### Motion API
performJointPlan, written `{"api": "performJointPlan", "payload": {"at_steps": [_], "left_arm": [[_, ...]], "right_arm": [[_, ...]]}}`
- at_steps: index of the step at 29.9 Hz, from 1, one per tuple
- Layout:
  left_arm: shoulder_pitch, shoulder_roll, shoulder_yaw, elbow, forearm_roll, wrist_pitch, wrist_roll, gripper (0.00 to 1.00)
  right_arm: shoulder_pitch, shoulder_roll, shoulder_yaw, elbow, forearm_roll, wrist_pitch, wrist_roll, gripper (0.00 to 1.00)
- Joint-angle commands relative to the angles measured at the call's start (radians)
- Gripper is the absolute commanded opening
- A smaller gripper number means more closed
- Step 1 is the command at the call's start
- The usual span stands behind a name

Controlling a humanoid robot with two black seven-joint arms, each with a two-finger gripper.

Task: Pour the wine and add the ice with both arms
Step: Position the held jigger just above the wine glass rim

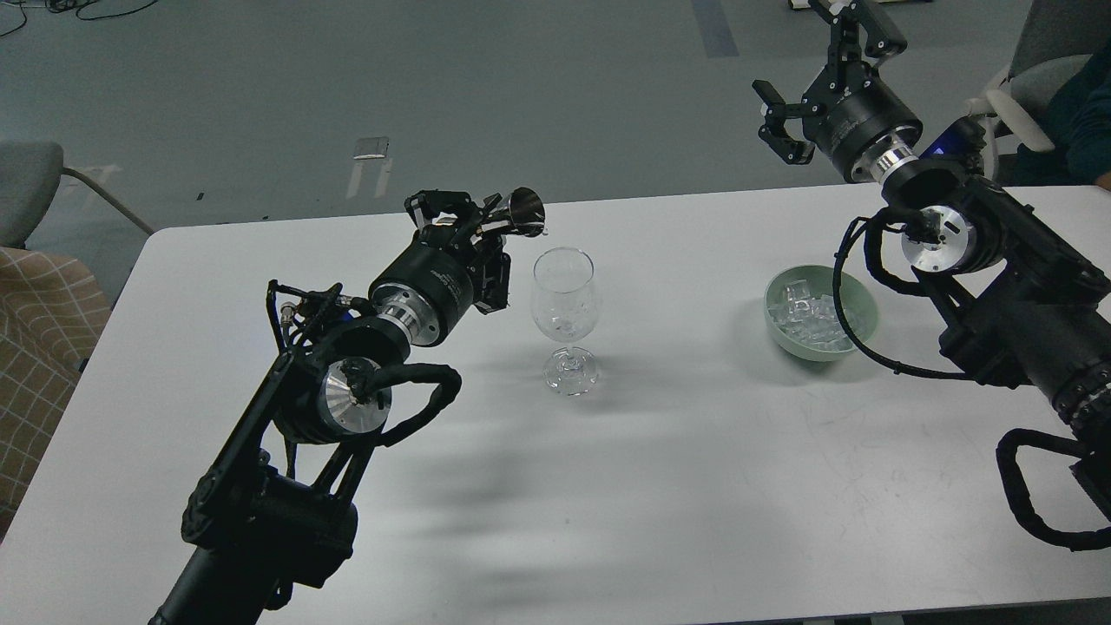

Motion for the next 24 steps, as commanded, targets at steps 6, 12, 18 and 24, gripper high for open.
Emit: {"api": "performJointPlan", "payload": {"at_steps": [6, 12, 18, 24], "left_arm": [[0.001, 0.000, 0.000, -0.008, 0.020, -0.001, 0.000, 0.00], [0.000, 0.000, 0.002, -0.009, 0.049, -0.002, 0.000, 0.00], [0.001, 0.000, 0.028, -0.009, 0.088, -0.005, 0.000, 0.00], [0.001, 0.000, 0.029, -0.009, 0.098, -0.005, -0.002, 0.00]], "right_arm": [[0.000, 0.004, -0.001, 0.000, 0.000, 0.000, 0.000, 1.00], [0.000, 0.004, -0.001, 0.000, 0.000, -0.002, 0.000, 1.00], [0.000, 0.004, -0.001, 0.000, 0.000, -0.002, 0.000, 1.00], [0.000, 0.002, 0.001, 0.000, 0.000, -0.002, 0.002, 1.00]]}}
